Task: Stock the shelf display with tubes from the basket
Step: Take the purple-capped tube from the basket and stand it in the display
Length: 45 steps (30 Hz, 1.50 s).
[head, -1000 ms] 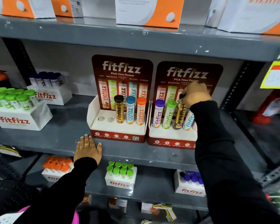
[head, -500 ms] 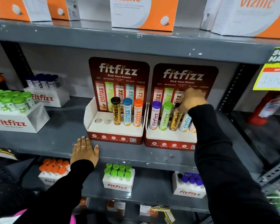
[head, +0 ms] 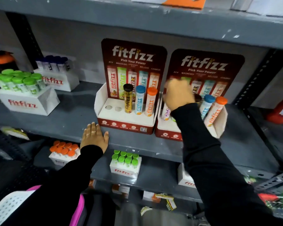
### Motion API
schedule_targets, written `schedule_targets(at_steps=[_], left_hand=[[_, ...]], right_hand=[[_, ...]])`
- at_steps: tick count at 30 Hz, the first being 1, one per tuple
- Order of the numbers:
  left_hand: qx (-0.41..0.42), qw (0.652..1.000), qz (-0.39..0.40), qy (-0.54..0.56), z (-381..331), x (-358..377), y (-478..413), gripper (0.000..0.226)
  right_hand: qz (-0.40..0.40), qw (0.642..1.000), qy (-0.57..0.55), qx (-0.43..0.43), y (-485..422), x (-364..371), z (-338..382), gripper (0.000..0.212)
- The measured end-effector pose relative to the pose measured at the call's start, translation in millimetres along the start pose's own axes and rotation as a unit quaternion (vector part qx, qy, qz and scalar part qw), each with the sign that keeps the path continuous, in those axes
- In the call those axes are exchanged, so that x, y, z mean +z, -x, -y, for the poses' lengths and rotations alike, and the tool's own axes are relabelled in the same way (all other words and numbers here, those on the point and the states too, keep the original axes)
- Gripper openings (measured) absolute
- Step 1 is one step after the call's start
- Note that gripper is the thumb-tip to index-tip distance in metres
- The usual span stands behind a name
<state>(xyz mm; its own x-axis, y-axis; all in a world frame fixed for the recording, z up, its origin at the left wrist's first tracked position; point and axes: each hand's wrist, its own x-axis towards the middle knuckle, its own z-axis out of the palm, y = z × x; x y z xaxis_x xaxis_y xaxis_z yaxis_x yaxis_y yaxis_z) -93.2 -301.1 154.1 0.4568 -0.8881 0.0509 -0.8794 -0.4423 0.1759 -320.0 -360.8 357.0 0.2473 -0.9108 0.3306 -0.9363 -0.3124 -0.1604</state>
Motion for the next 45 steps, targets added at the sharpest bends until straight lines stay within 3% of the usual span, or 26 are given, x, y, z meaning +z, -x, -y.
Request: schedule_targets(at_steps=[4, 8, 10, 15, 18, 25, 28, 31, 35, 39, 41, 45], left_hand=[[0.021, 0.997, -0.055, 0.048, 20.1, 8.1, 24.3, 0.066], [-0.020, 0.995, -0.079, 0.055, 71.1, 43.1, 75.6, 0.063], [-0.082, 0.993, -0.062, 0.057, 107.9, 63.6, 108.0, 0.064], [-0.266, 0.961, 0.043, 0.057, 199.8, 109.7, 197.5, 0.067], [-0.347, 0.933, 0.071, 0.069, 231.6, 133.8, 239.0, 0.083], [-0.389, 0.914, 0.090, 0.064, 248.5, 173.7, 263.3, 0.087], [-0.394, 0.906, 0.141, 0.066, 250.2, 177.3, 263.5, 0.077], [-0.391, 0.911, 0.120, 0.052, 251.7, 181.7, 265.3, 0.075], [-0.387, 0.913, 0.112, 0.057, 249.7, 183.2, 267.8, 0.075], [-0.387, 0.913, 0.115, 0.063, 249.1, 179.3, 268.5, 0.077], [-0.389, 0.912, 0.109, 0.071, 245.1, 173.4, 264.2, 0.076], [-0.369, 0.926, 0.043, 0.071, 239.2, 142.5, 223.0, 0.080]], right_hand=[[0.070, 0.986, -0.049, -0.142, 24.2, 45.3, 85.9, 0.033], [0.176, 0.947, -0.091, -0.255, 61.5, 108.0, 159.0, 0.027], [0.236, 0.922, -0.101, -0.291, 82.0, 140.4, 194.7, 0.027], [0.371, 0.855, -0.112, -0.344, 137.4, 220.6, 269.4, 0.022], [0.429, 0.815, -0.101, -0.377, 170.4, 262.5, 301.3, 0.030], [0.499, 0.766, 0.006, -0.405, 233.1, 337.8, 350.9, 0.034], [0.472, 0.773, 0.046, -0.421, 252.4, 349.7, 362.6, 0.035], [0.461, 0.781, 0.041, -0.420, 258.4, 352.6, 369.4, 0.035], [0.517, 0.764, 0.019, -0.386, 250.8, 335.2, 372.0, 0.053], [0.554, 0.736, 0.005, -0.389, 215.7, 302.9, 364.1, 0.027], [0.547, 0.745, -0.004, -0.382, 193.0, 285.3, 354.5, 0.016], [0.504, 0.783, -0.011, -0.364, 140.9, 235.0, 331.8, 0.030]])
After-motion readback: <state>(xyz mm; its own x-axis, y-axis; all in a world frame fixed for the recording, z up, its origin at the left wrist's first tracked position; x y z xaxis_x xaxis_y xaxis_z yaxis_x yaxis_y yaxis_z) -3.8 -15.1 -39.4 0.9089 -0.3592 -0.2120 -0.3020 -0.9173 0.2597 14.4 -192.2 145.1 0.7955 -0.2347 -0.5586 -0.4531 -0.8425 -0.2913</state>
